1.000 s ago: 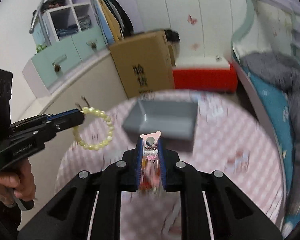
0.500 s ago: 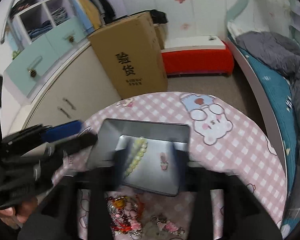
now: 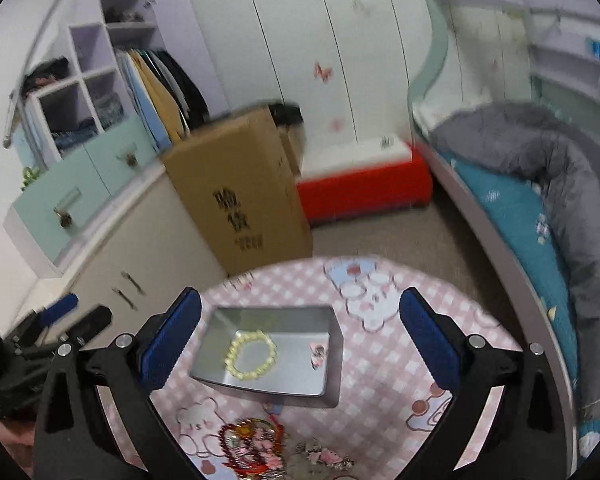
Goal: Organize jewelry
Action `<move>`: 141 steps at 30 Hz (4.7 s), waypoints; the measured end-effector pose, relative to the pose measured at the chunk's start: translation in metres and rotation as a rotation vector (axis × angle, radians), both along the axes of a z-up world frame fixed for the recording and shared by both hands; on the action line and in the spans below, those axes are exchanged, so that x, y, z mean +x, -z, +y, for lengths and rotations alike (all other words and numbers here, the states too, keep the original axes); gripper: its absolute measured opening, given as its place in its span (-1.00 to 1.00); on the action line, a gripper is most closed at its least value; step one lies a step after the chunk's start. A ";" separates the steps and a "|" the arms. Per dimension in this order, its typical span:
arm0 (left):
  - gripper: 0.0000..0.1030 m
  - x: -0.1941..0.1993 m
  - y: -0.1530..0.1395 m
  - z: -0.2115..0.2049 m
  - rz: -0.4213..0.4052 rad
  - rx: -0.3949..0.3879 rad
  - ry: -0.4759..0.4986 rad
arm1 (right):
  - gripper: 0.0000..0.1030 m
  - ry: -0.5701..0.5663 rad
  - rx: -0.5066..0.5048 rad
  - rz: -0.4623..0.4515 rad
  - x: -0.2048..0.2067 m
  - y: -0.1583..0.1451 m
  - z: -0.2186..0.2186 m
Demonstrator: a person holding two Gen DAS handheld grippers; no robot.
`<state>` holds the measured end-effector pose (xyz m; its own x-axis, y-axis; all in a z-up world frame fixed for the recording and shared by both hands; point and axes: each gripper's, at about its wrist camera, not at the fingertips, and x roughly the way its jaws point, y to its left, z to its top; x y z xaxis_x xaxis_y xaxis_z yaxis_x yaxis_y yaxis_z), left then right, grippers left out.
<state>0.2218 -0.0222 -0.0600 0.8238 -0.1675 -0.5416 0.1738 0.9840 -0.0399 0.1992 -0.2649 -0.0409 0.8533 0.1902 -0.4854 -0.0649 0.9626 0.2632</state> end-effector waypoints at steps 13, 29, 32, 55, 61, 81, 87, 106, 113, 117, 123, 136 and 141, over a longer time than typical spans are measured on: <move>0.85 -0.062 0.043 0.014 0.139 0.020 -0.034 | 0.86 0.056 -0.053 -0.004 -0.106 0.034 -0.005; 0.85 -0.066 0.101 0.007 0.222 0.010 0.031 | 0.86 0.043 -0.206 0.263 -0.107 0.097 0.027; 0.85 -0.048 0.116 -0.004 0.260 0.024 0.042 | 0.86 0.031 -0.216 0.286 -0.106 0.103 0.023; 0.84 -0.012 0.148 -0.041 0.340 0.115 0.065 | 0.22 -0.118 -0.158 0.382 -0.030 0.160 0.005; 0.84 -0.016 0.145 -0.038 0.343 0.104 0.067 | -0.56 -0.205 -0.210 0.376 -0.016 0.170 0.017; 0.84 -0.022 0.141 -0.043 0.342 0.086 0.111 | -0.71 -0.216 -0.108 0.316 -0.041 0.149 0.003; 0.84 -0.029 0.128 -0.058 0.330 0.050 0.193 | -0.71 -0.154 -0.087 0.304 -0.064 0.140 -0.011; 0.55 -0.025 0.151 -0.201 0.318 0.260 0.520 | -0.71 0.035 -0.033 0.301 -0.103 0.138 -0.065; -0.51 -0.026 0.148 -0.192 0.331 0.193 0.574 | -0.71 0.036 -0.019 0.295 -0.106 0.136 -0.070; -0.52 -0.027 0.144 -0.188 0.356 0.134 0.604 | -0.71 0.019 -0.018 0.283 -0.102 0.132 -0.063; -0.52 -0.031 0.124 -0.170 0.322 0.067 0.601 | -0.71 -0.006 -0.033 0.260 -0.095 0.121 -0.053; -0.52 -0.021 0.008 -0.099 0.137 -0.114 0.549 | -0.71 -0.158 -0.080 0.085 -0.047 0.038 -0.013; -0.52 -0.001 -0.023 -0.081 0.064 -0.110 0.483 | -0.71 -0.248 -0.063 0.060 -0.008 0.019 0.010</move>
